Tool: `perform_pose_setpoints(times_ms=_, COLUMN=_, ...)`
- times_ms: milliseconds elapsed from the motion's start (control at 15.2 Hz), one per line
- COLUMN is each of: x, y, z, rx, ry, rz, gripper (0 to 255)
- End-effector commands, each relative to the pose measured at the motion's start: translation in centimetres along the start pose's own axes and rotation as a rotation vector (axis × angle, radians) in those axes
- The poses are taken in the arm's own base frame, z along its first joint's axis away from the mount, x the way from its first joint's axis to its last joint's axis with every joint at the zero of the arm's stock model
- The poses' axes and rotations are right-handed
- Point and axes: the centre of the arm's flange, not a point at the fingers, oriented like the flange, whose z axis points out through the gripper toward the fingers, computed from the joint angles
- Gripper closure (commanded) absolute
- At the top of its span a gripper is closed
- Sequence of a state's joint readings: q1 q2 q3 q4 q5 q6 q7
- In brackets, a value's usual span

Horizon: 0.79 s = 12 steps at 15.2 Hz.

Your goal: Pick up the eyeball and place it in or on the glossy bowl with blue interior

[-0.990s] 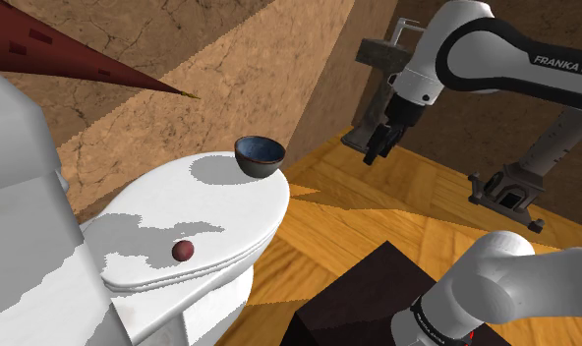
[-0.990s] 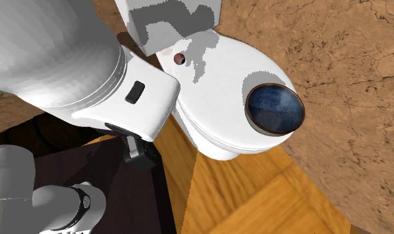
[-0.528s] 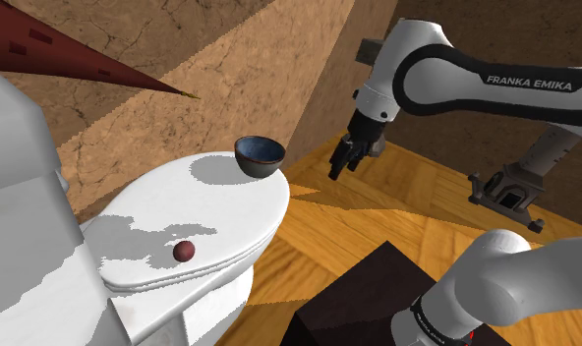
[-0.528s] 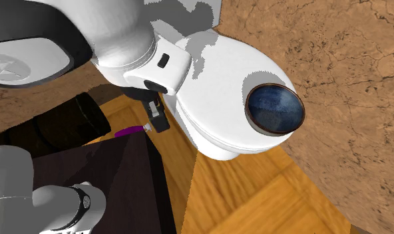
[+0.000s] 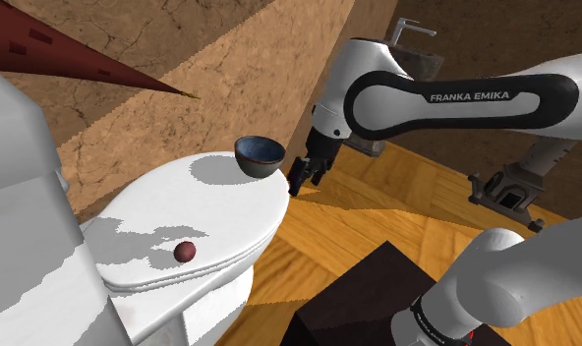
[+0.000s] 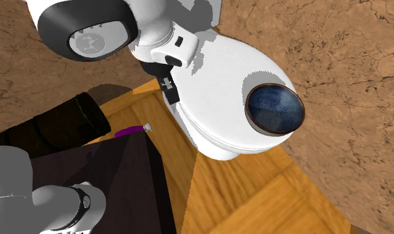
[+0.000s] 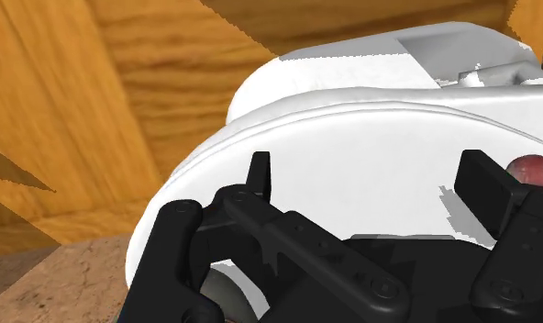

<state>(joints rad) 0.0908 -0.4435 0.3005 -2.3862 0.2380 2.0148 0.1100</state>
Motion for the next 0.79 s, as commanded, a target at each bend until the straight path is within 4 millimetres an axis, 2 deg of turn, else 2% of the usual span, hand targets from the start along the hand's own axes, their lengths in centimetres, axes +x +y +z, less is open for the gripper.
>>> perform_pose_setpoints(times_ms=0, x=1.1, y=-1.8, z=1.3, rx=0.005, ry=-0.002, rz=-0.005, gripper=0)
perform_pose_setpoints(times_ms=726, x=7.0, y=-12.3, z=9.1, rx=0.025, ry=-0.014, rz=-0.035, gripper=0)
